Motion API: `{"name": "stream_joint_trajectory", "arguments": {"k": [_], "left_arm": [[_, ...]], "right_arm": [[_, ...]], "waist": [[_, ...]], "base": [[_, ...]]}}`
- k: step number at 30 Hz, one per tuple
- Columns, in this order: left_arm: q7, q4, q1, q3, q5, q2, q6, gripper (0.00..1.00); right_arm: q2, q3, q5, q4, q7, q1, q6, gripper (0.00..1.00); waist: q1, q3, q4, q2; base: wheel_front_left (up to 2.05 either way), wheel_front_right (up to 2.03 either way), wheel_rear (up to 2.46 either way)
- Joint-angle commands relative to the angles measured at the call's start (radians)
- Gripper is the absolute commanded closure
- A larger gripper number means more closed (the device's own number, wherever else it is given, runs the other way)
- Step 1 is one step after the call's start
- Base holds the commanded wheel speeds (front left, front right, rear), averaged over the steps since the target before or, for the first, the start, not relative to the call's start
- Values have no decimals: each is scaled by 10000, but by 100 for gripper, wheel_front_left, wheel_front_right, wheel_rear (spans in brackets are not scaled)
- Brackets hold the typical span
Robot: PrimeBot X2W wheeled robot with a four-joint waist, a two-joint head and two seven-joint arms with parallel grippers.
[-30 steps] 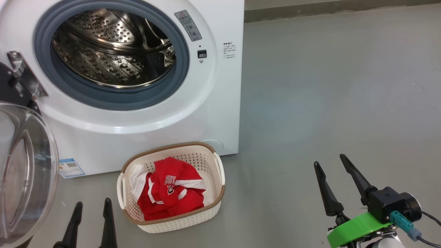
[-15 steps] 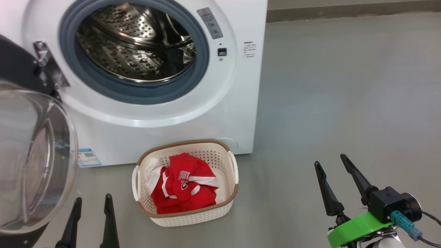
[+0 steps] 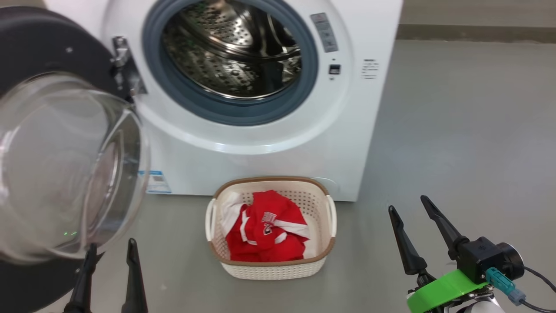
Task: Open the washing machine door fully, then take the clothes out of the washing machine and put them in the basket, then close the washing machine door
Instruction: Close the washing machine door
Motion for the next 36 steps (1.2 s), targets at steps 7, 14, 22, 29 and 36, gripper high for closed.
{"name": "stream_joint_trajectory", "arguments": {"k": [7, 14, 22, 29, 36], "left_arm": [[261, -753, 68, 257, 199, 189, 248, 0], [376, -1045, 37, 207, 244, 187, 376, 0], [508, -1178, 46, 232, 302, 209, 586, 0], [672, -1300, 164, 232, 356, 286, 699, 0], [599, -1546, 364, 396, 245, 286, 839, 0]], "right_arm": [[-18, 497, 19, -391, -63, -142, 60, 0], [-18, 646, -14, -523, -63, -426, 60, 0], [-18, 921, 67, -525, -63, -587, 60, 0], [-18, 1088, 224, -479, -63, -536, 60, 0], [-18, 1330, 194, -394, -63, -752, 60, 0]], "waist": [[0, -43, 1252, 0], [0, 100, 1935, 0], [0, 68, 2747, 0], [0, -148, 3385, 0], [0, -23, 3610, 0]], "base": [[0, 0, 0], [0, 0, 0], [0, 0, 0], [0, 0, 0], [0, 0, 0]]}}
